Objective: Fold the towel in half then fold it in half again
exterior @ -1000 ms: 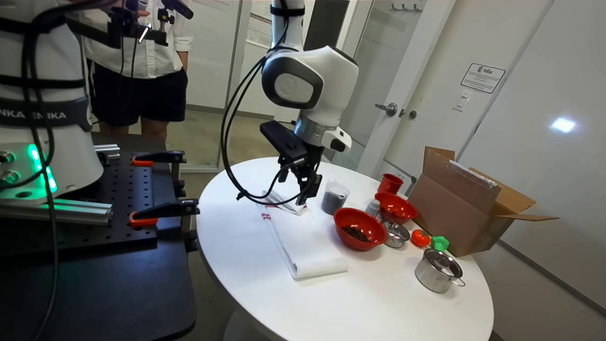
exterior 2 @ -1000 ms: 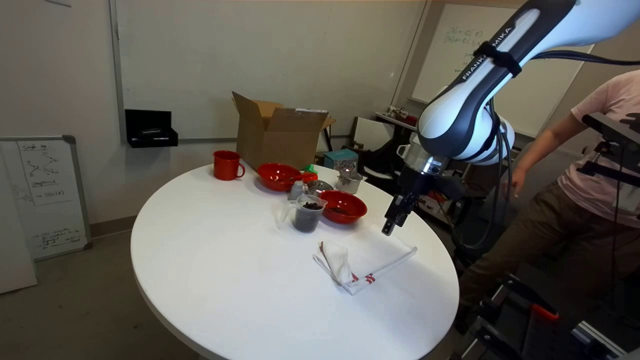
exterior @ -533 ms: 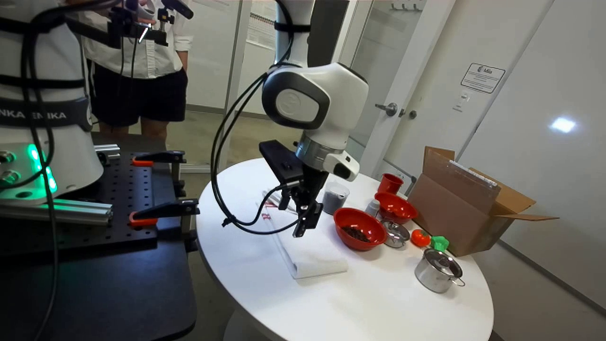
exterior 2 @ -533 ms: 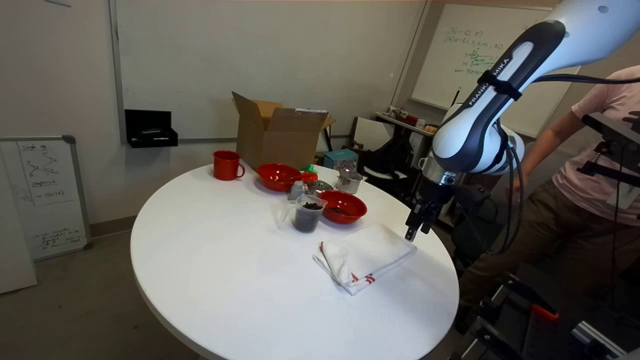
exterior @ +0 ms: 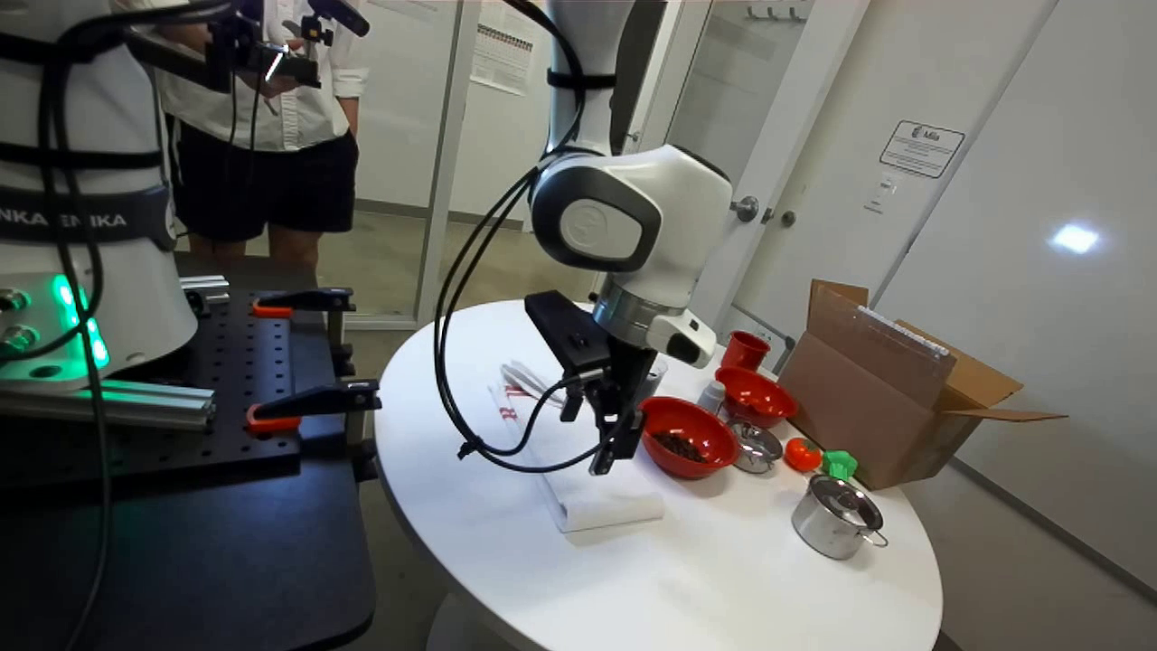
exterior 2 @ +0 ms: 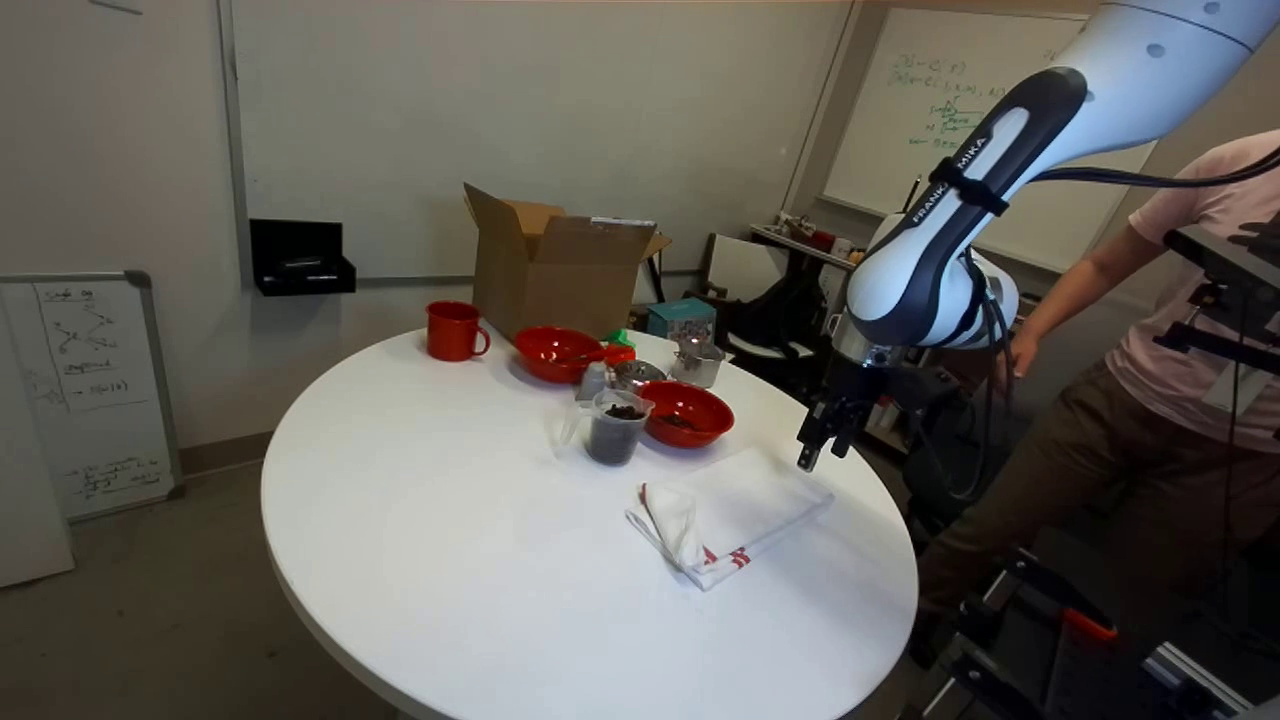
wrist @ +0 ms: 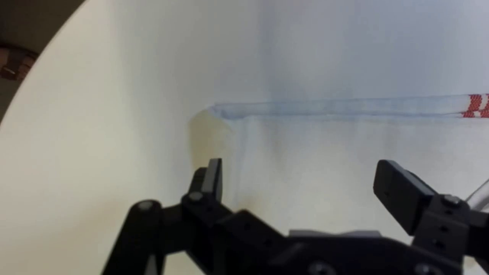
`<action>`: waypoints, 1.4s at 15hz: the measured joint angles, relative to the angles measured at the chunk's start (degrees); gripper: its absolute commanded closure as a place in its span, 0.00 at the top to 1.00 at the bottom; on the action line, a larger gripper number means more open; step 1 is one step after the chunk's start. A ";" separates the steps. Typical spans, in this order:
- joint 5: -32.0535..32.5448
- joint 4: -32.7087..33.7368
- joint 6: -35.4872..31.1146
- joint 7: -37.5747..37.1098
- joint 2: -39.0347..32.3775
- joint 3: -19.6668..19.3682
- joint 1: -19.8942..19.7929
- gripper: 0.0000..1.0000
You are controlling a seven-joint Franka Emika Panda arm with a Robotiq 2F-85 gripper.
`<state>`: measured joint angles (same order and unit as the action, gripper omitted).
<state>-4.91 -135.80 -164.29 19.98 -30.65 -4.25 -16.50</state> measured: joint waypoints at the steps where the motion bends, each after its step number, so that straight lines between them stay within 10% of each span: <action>1: 0.00 1.08 0.04 0.00 -0.89 0.03 -0.22 1.00; 6: 0.02 5.63 0.11 -0.24 -6.26 0.16 -1.16 0.90; 16: 0.10 9.81 0.13 -1.18 -12.02 0.16 -1.61 0.04; 21: 0.19 9.83 0.11 -1.33 -12.02 0.15 -1.67 0.01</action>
<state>-4.72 -125.97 -164.18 18.65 -42.67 -4.10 -18.18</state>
